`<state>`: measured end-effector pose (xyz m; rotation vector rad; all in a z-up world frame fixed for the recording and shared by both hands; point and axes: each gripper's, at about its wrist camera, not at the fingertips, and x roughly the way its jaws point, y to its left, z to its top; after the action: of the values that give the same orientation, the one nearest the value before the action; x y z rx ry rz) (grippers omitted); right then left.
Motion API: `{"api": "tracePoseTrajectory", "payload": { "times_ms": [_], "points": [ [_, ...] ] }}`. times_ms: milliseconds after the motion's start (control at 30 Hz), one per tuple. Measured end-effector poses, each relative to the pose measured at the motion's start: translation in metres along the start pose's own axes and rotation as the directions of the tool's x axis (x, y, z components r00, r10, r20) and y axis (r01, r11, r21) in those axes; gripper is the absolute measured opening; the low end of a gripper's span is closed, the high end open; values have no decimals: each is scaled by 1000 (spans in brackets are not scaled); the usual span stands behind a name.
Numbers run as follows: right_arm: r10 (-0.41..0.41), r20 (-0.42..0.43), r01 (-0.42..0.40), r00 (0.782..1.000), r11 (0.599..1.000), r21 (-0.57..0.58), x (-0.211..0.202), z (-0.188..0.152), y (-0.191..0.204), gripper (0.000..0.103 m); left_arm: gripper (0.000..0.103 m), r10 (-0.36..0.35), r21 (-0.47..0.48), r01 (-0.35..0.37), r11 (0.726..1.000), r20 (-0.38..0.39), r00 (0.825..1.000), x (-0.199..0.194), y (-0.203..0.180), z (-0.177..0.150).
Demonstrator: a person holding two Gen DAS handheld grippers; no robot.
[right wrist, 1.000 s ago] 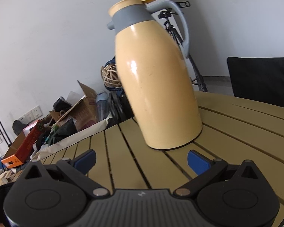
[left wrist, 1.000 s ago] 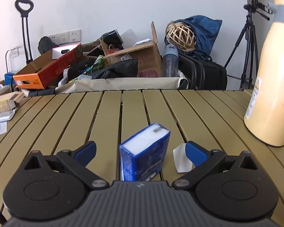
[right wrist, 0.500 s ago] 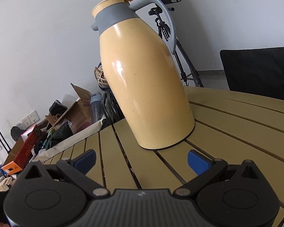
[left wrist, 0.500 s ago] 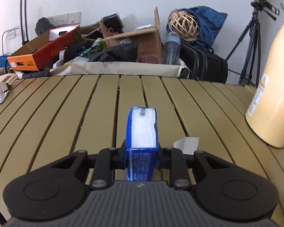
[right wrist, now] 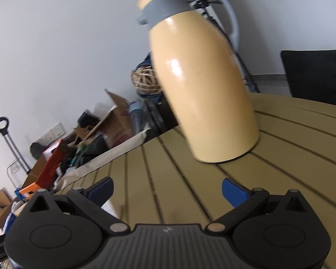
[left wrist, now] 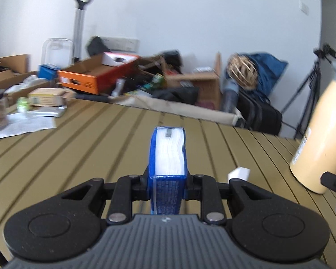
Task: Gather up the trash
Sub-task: 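Hold the tissue pack in the left gripper while the right approaches the white paper, then close the right gripper on the small white paper piece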
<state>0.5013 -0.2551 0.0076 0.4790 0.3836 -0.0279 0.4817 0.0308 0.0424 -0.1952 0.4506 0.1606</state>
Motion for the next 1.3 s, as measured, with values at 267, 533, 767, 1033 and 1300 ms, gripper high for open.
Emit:
{"api": "tracePoseTrajectory", "payload": {
  "times_ms": [267, 533, 767, 1033, 1300],
  "points": [
    [50, -19, -51, 999, 996, -66, 2, -10, 45, 103, 23, 103, -34, -101, 994, 80, 991, -32, 43, 4],
    [17, -72, -29, 997, 987, -160, 19, -22, 86, 103, 23, 104, -50, -102, 994, 45, 994, -24, 76, 0],
    [-63, -101, 35, 993, 966, -257, 50, -22, 115, 98, 23, 107, -78, -103, 992, 46, 993, -24, 97, 6],
    [-120, -210, 54, 970, 954, -296, 96, -23, 129, 71, 23, 110, -127, -106, 986, 26, 994, -21, 116, 11],
    [-160, -279, 69, 947, 948, -311, 127, -29, 130, 49, 23, 103, -129, -98, 987, 26, 994, -21, 116, 11]
  ]
}}
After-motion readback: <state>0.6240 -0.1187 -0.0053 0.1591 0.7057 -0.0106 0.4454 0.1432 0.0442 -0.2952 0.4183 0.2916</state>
